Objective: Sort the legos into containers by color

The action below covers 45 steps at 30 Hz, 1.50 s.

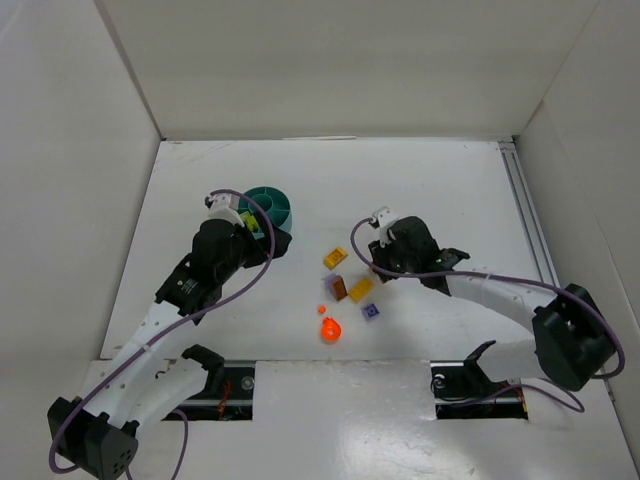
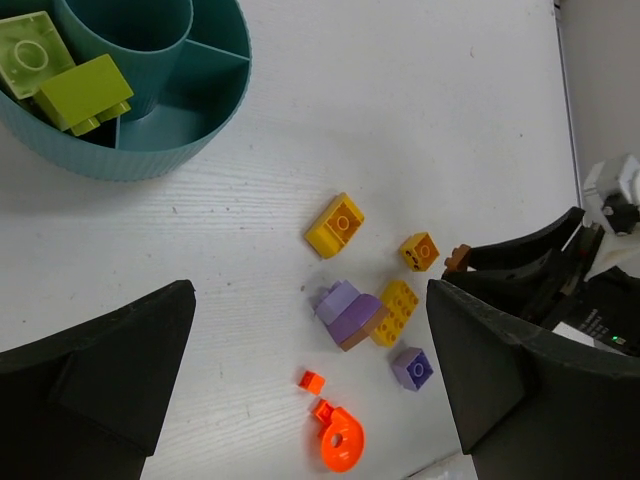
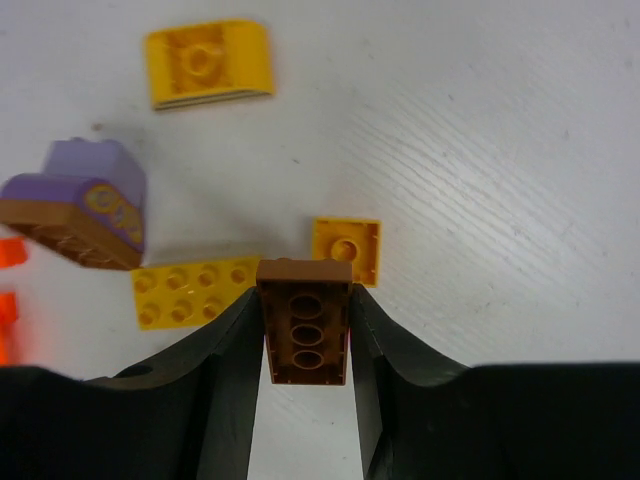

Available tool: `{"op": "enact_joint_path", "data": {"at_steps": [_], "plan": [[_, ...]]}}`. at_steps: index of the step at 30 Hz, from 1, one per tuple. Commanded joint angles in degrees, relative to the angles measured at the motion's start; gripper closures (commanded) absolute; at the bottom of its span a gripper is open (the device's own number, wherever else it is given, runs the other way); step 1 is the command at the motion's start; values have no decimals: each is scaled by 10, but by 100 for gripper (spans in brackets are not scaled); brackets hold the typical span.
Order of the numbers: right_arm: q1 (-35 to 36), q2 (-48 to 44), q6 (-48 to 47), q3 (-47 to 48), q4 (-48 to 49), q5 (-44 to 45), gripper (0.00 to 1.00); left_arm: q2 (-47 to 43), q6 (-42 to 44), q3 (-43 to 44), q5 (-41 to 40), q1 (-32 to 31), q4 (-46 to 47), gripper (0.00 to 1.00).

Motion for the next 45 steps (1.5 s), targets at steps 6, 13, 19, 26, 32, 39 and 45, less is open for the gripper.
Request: {"op": "enact_joint_path", "data": {"at_steps": [6,13,19,26,32,39,45], "plan": [[-13,-104,-164,30,48,-253,83,-9,31,-14,123,-2,80,0],[-13,-130,-194,50,140,-324,83,-16,17,-19,100,-2,74,0],[-13,-23,-157,179,206,-245,83,-65,-96,-19,-39,-2,-22,0],[33,171,-149,355,334,-241,83,-102,-177,2,-151,-2,-110,0],[69,344,-149,530,362,-272,82,-78,-199,21,-165,-2,-150,0],[86,482,-138,666,362,-293,82,-84,-200,21,-158,-2,-174,0],[86,502,-138,659,356,-278,82,-95,-200,31,-181,-2,-203,0]]}}
